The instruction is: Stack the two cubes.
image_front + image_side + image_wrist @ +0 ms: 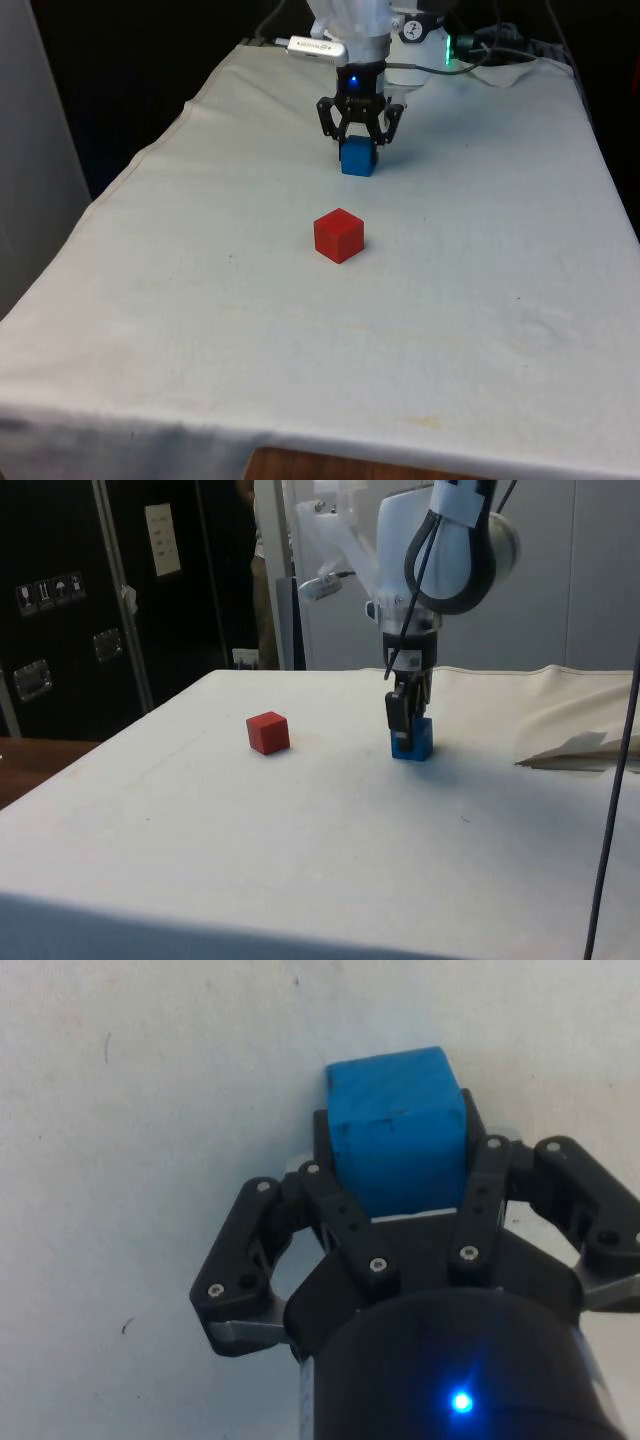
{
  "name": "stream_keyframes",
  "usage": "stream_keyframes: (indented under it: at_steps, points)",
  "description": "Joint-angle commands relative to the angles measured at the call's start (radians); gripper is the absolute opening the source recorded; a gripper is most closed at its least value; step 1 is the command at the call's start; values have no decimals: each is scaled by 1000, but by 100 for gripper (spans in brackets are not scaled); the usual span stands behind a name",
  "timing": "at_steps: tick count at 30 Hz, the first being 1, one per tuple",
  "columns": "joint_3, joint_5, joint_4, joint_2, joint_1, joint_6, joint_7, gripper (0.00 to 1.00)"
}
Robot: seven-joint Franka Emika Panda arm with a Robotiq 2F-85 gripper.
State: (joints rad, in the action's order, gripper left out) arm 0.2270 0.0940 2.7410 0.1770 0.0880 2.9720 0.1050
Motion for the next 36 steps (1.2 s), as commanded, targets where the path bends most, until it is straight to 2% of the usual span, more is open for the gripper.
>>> stream_keyframes:
  at_steps: [1,2,3,4,7,10,21,22,23,31,32,33,36]
  points:
    - [-34,40,6,-21,-16,-3,22,0]
    - [-26,31,1,-20,-13,-11,17,0]
    - [0,0,-2,0,0,0,0,0]
    - [-20,24,-4,-20,-10,-17,13,0]
    - [-2,3,-20,-32,-1,-47,2,0]
    - [6,-6,-31,-53,1,-79,-3,0]
    - [10,-18,-67,-136,-2,-199,-11,0]
    - [6,-1,-60,-131,0,-181,0,0]
    - [10,-18,-74,-148,-2,-220,-11,0]
    - [8,-17,-107,-196,-4,-306,-14,0]
    - [7,-1,-102,-194,-2,-292,-1,0]
    - [8,-17,-110,-200,-5,-314,-14,0]
    - [8,-17,-124,-212,-5,-343,-16,0]
